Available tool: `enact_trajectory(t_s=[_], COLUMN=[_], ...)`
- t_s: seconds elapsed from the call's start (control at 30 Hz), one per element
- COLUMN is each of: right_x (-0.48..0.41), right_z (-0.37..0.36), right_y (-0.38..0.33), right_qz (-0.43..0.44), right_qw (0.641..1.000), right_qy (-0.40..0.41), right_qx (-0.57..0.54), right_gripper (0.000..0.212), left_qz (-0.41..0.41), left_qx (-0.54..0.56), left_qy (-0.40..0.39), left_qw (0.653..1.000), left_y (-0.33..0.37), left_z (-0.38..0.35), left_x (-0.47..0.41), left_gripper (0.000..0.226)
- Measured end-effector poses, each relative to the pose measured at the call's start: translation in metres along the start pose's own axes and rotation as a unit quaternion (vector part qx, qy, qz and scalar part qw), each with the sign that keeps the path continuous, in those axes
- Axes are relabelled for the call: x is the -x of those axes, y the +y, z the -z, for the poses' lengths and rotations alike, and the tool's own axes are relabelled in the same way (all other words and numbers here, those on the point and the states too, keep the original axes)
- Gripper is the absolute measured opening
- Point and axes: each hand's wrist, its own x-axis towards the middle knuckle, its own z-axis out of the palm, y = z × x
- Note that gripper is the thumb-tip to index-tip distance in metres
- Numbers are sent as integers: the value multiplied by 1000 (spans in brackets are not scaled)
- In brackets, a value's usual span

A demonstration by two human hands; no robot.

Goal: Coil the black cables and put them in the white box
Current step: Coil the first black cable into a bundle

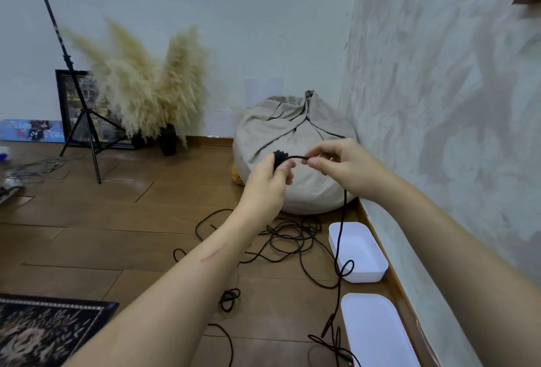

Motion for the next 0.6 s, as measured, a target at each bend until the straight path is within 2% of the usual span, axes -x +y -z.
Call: enact_trajectory(t_s=[0.07,0.17,0.23,0.3,0.37,0.53,0.6], right_x=[0,-4,-5,-3,-2,1,4], right_z=[2,2,-2,-7,-14,-29,-36], right_y=[1,0,-3,-5,-6,1,2], right_qz=[4,9,-4,-38,-67,-102,-104], right_qw=[998,989,983,969,956,952,963], right_qy=[55,130,146,142,127,62,35], right_qx=[-22,-63,-109,-197,-256,-281,-247], right_gripper=[10,10,10,12,15,25,27], left_qz=[4,-2,-4,-1,-1,16,22], left_qx=[22,77,143,228,266,291,285], left_qy=[-6,-88,-127,-143,-143,-119,-92], left_qw=[1000,993,982,963,953,949,954], left_y=[1,12,26,37,41,39,39], left_z=[2,-4,-11,-14,-12,-8,-8], left_x=[0,7,11,8,6,4,2], left_gripper=[22,24,24,19,22,11,18])
